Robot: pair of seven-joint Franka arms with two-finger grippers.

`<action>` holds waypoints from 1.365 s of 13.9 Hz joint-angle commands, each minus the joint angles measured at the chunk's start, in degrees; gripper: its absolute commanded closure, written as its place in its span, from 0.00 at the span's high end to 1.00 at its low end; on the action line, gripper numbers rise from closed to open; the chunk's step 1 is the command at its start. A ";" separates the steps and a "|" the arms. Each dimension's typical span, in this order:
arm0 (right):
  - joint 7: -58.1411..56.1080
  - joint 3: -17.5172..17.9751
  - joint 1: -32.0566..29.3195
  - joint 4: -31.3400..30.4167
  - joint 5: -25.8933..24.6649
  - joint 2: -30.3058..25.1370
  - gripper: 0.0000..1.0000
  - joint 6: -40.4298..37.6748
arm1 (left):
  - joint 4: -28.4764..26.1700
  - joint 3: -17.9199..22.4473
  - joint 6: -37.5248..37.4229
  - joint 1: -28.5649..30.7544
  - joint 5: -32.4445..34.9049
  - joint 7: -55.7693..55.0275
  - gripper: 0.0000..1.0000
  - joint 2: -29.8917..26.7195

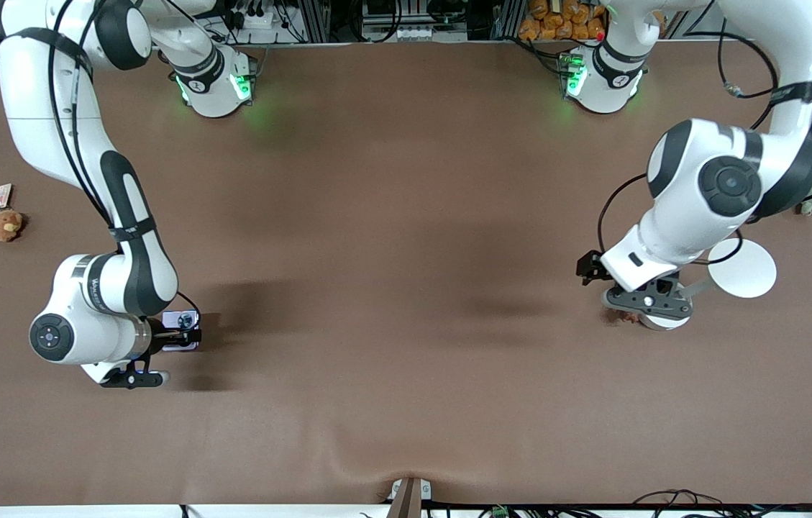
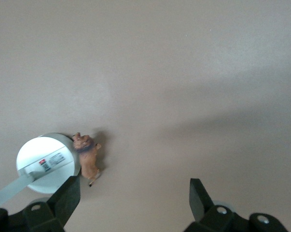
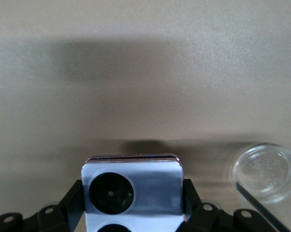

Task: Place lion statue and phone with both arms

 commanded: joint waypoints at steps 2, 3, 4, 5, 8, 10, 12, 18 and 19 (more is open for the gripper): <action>-0.92 1.07 -0.88 -0.70 -0.64 -0.28 1.00 0.61 | 2.82 0.22 -7.02 1.14 0.26 -0.35 1.00 -4.34; -0.92 1.07 -0.88 -0.70 -0.64 -0.37 1.00 0.52 | 4.22 0.14 -9.48 2.19 -0.08 -0.27 1.00 -4.87; -0.92 1.07 -0.88 -0.70 -0.55 -0.37 1.00 0.43 | 6.41 0.14 -12.03 2.99 -0.35 -0.09 1.00 -4.87; -0.83 1.15 -0.88 -0.70 -0.64 -0.46 1.00 0.34 | 9.04 0.14 -14.75 3.78 -0.35 0.26 1.00 -4.87; -0.83 1.15 -0.61 0.44 -0.64 -1.77 1.00 -0.01 | 15.90 0.40 -21.61 4.40 -0.26 0.35 1.00 -4.87; -0.83 1.15 -0.44 1.58 -0.64 -3.52 1.00 -0.18 | 18.73 0.40 -25.22 5.62 -0.18 0.35 1.00 -5.05; -0.83 1.24 -0.17 1.68 -0.55 -7.21 1.00 -0.97 | 18.65 0.49 -25.67 7.29 -0.26 1.40 1.00 -7.15; -0.39 1.07 -0.52 0.80 -1.07 -23.02 1.00 -15.62 | 17.77 0.75 -30.86 10.38 -4.99 4.82 1.00 -12.60; -0.83 1.15 -1.74 -0.86 -2.04 -27.05 1.00 -18.61 | 16.11 2.06 -30.95 9.59 -5.53 4.92 1.00 -14.18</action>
